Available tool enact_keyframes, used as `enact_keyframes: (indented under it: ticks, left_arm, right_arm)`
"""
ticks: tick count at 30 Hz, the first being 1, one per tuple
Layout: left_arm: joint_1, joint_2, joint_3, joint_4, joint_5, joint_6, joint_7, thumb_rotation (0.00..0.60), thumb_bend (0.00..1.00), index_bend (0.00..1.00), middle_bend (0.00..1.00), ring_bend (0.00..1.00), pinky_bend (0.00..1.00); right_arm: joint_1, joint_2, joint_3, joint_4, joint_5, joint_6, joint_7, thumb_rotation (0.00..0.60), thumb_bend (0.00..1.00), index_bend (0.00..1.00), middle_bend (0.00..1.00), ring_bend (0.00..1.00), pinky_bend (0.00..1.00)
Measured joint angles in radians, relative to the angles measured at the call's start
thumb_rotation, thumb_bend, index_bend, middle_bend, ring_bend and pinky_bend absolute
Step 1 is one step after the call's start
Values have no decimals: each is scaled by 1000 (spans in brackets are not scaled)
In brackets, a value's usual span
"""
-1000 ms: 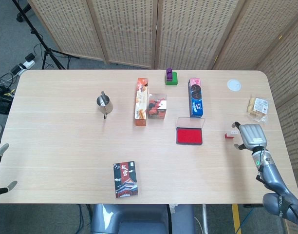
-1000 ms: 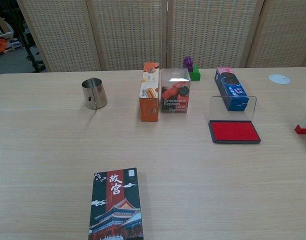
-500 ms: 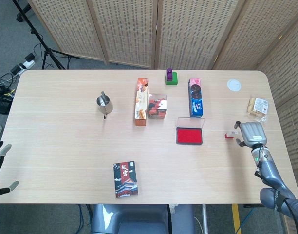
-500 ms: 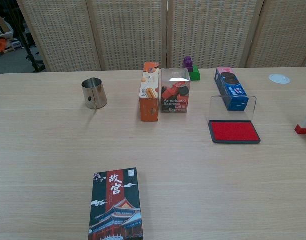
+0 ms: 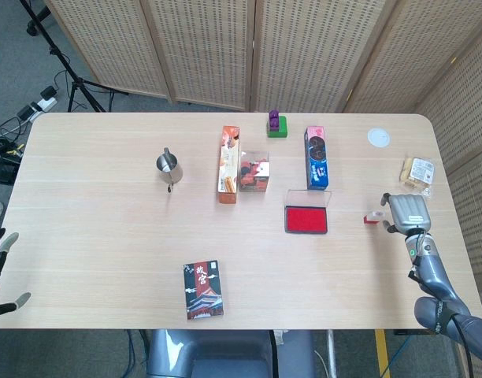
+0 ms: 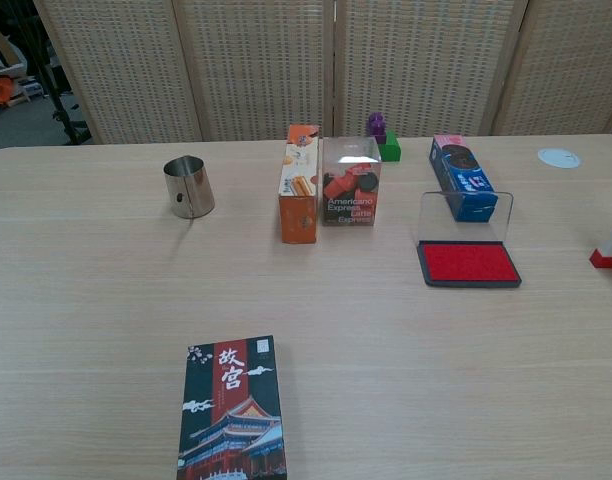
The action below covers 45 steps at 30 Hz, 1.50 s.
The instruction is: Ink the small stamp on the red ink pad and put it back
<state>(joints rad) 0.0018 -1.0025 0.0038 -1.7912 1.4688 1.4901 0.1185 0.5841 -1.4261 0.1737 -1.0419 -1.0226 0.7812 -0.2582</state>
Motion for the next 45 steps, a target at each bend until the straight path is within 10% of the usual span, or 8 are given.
enact_keyframes:
  ticks: [45]
  left_arm:
    - [-10,-6,-4,5,-41,-23,13,600,53,0,0,0,0]
  right_arm:
    - [37,-132,9,195,5,-70,22,600,455,506,974,1000,1000]
